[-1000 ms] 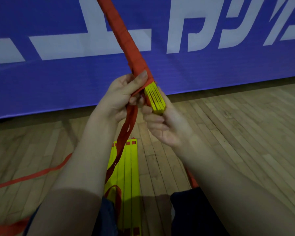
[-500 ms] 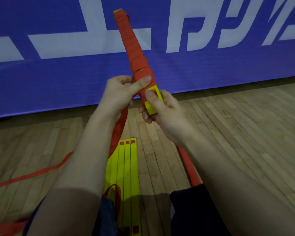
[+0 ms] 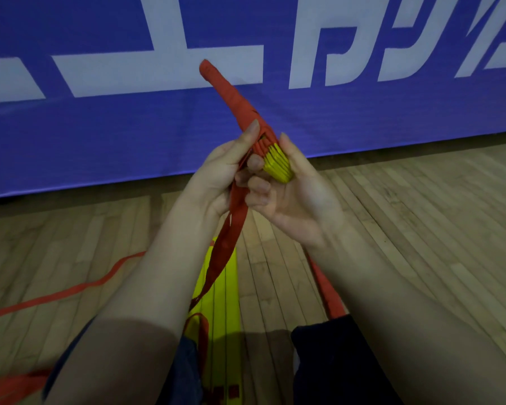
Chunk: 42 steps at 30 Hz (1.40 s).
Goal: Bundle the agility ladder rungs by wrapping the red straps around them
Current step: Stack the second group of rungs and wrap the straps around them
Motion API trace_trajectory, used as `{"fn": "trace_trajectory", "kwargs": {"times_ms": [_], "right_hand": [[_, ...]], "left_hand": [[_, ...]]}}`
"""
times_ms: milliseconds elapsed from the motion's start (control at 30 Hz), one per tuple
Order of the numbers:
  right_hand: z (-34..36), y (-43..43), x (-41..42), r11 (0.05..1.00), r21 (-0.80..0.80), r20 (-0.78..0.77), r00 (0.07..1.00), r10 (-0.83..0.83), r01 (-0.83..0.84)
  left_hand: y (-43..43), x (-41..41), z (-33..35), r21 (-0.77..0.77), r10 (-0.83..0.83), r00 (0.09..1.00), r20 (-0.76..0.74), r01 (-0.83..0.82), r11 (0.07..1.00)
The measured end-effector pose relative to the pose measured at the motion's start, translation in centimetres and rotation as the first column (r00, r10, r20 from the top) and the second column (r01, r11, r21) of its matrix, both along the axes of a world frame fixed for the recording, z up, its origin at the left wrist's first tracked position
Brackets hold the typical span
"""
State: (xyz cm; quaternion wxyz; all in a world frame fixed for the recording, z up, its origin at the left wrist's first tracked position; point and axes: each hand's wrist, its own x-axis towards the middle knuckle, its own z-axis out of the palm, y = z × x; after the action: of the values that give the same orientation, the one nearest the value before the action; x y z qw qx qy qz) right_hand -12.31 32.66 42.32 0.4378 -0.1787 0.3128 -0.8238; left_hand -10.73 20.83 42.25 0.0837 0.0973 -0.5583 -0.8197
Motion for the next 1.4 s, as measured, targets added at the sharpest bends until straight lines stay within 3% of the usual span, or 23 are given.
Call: {"fn": "trace_trajectory", "kwargs": {"times_ms": [67, 100, 133, 200, 300, 367, 400, 467, 533, 600, 667, 700, 800, 933, 1000, 1067, 1133, 1167, 1200, 1233, 1300, 1400], "right_hand": [[0.5, 0.6, -0.5, 0.93, 0.344, -0.244, 0.969, -0.044, 0.128], [0.7, 0.8, -0.7, 0.811, 0.511, -0.409, 0.91, -0.063, 0.286], [0.7, 1.1, -1.0, 0.664, 0.582, -0.564, 0.821, -0.087, 0.47], [0.3, 1.4, -1.5, 0.471, 0.446, -0.822, 0.557, -0.121, 0.761], [-0.7, 1.4, -1.1, 0.492, 0.244, -0.967, 0.248, 0.058, 0.836], [-1.2, 1.0, -1.0, 0.468, 0.133, -0.964, 0.005, 0.265, 0.874], [-1.2, 0.9, -0.9, 0.449, 0.101, -0.944, -0.056, 0.324, 0.888], [-1.4, 0.5, -1.1, 0.437, 0.139, -0.95, -0.005, 0.312, 0.889], [-1.8, 0.0, -0.9, 0.471, 0.29, -0.952, 0.202, 0.229, 0.833], [-2.1, -0.6, -0.7, 0.516, 0.431, -0.882, 0.465, 0.07, 0.74], [-2.0, -1.1, -0.8, 0.571, 0.533, -0.675, 0.721, -0.157, 0.624], [-1.8, -1.2, -0.8, 0.601, 0.56, -0.542, 0.801, -0.256, 0.571], [-1.3, -1.0, -0.8, 0.662, 0.57, -0.271, 0.872, -0.407, 0.486], [-1.0, -0.4, -0.4, 0.666, 0.568, -0.15, 0.857, -0.493, 0.483], [-0.8, -0.1, -0.7, 0.612, 0.632, -0.225, 0.868, -0.442, 0.475], [-0.7, 0.6, -1.7, 0.396, 0.743, -0.518, 0.838, -0.17, 0.539], [-0.9, 1.8, -3.0, 0.161, 0.703, -0.708, 0.661, 0.25, 0.692], [-1.0, 2.4, -3.5, 0.124, 0.639, -0.736, 0.557, 0.385, 0.759], [-1.3, 2.9, -4.0, 0.154, 0.598, -0.749, 0.481, 0.455, 0.786], [-1.5, 3.4, -4.3, 0.243, 0.596, -0.754, 0.43, 0.497, 0.765], [-2.0, 3.7, -4.5, 0.482, 0.616, -0.766, 0.331, 0.551, 0.623], [-3.4, 3.3, -5.3, 0.558, 0.5, -0.81, 0.13, 0.572, 0.662]], "left_hand": [[-0.2, -0.1, -0.2, -0.021, 0.023, 1.0, -0.003, -0.023, 1.0], [-0.4, -0.2, -0.2, -0.034, 0.04, 0.999, 0.009, -0.04, 0.999], [-0.7, -0.3, -0.3, -0.059, 0.06, 0.997, 0.039, -0.057, 0.997], [-1.4, -0.4, -0.5, -0.121, 0.102, 0.989, 0.11, -0.088, 0.989], [-2.3, -0.5, -0.8, -0.125, 0.149, 0.971, 0.185, -0.128, 0.984], [-2.8, -0.6, -1.2, -0.112, 0.148, 0.966, 0.213, -0.126, 0.986], [-2.9, -0.7, -1.5, -0.121, 0.141, 0.962, 0.234, -0.115, 0.986], [-3.1, -0.8, -2.2, -0.169, 0.163, 0.941, 0.296, -0.116, 0.979], [-3.1, -0.9, -2.7, -0.242, 0.224, 0.906, 0.359, -0.141, 0.96], [-2.8, -1.1, -2.9, -0.316, 0.268, 0.876, 0.401, -0.143, 0.938], [-2.2, -1.4, -3.1, -0.329, 0.276, 0.884, 0.376, -0.151, 0.932], [-1.8, -1.6, -3.3, -0.317, 0.272, 0.893, 0.359, -0.157, 0.935], [-0.9, -2.0, -4.2, -0.266, 0.237, 0.895, 0.377, -0.14, 0.954], [0.1, -1.9, -5.3, 0.002, -0.023, 0.879, 0.477, 0.025, 1.0], [0.4, -1.9, -5.4, 0.112, -0.09, 0.864, 0.496, 0.039, 0.993], [0.3, -1.9, -5.5, 0.211, -0.149, 0.848, 0.508, 0.045, 0.977], [0.2, -1.8, -5.8, 0.261, -0.202, 0.82, 0.536, 0.067, 0.963], [0.2, -1.8, -6.1, 0.256, -0.216, 0.8, 0.559, 0.081, 0.963], [0.2, -1.8, -6.4, 0.243, -0.222, 0.782, 0.583, 0.092, 0.966], [0.2, -1.8, -6.7, 0.229, -0.221, 0.769, 0.6, 0.099, 0.968], [0.0, -2.0, -7.1, 0.211, -0.201, 0.759, 0.619, 0.086, 0.974], [-0.2, -2.0, -7.0, 0.199, -0.227, 0.746, 0.626, 0.129, 0.972]]}}
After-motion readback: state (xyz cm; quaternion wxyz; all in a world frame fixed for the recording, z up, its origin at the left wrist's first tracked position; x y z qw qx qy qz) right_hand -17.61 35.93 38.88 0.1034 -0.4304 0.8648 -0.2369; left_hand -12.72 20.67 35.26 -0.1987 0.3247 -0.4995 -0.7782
